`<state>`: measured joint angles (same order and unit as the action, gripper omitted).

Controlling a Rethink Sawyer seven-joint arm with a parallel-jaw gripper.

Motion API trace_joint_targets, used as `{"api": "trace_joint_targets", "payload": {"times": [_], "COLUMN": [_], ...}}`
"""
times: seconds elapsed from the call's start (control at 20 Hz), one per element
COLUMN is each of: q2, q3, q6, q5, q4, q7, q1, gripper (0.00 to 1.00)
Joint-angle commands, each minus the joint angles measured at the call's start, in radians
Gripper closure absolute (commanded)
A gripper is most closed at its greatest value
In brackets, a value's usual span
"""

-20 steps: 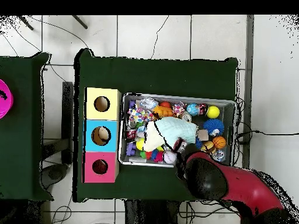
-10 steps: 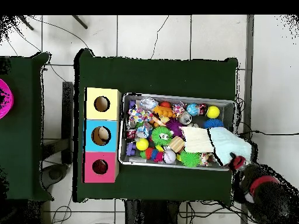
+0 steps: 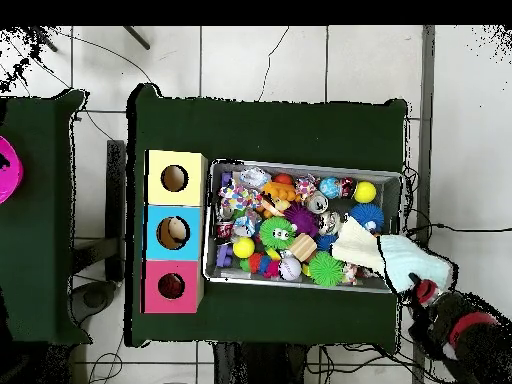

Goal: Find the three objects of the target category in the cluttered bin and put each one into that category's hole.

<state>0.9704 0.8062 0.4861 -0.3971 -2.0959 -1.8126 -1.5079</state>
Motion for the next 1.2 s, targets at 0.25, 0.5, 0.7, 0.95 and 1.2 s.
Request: {"api": "trace_joint_targets", "payload": {"times": [0.25,0.5,0.7,0.95,1.2], "q2": [-0.046,-0.013,-0.015,-0.042,-0.006], "q3": [0.115,0.161,0.169,0.186,0.146], "q6": [0.032,0.087,0.136,0.084,0.080], "q5": [-0.129,-0.095,-0.099,-0.114,-0.139], "q4": [0.021,0.024,0.067,0.067,0.059], "q7": [0.202,0.218,0.241,0.216,0.164], "q1": [0.056,0.027,0.037,0.038,0.081], "gripper": [1.00,1.00,1.00,1.00,0.00]}}
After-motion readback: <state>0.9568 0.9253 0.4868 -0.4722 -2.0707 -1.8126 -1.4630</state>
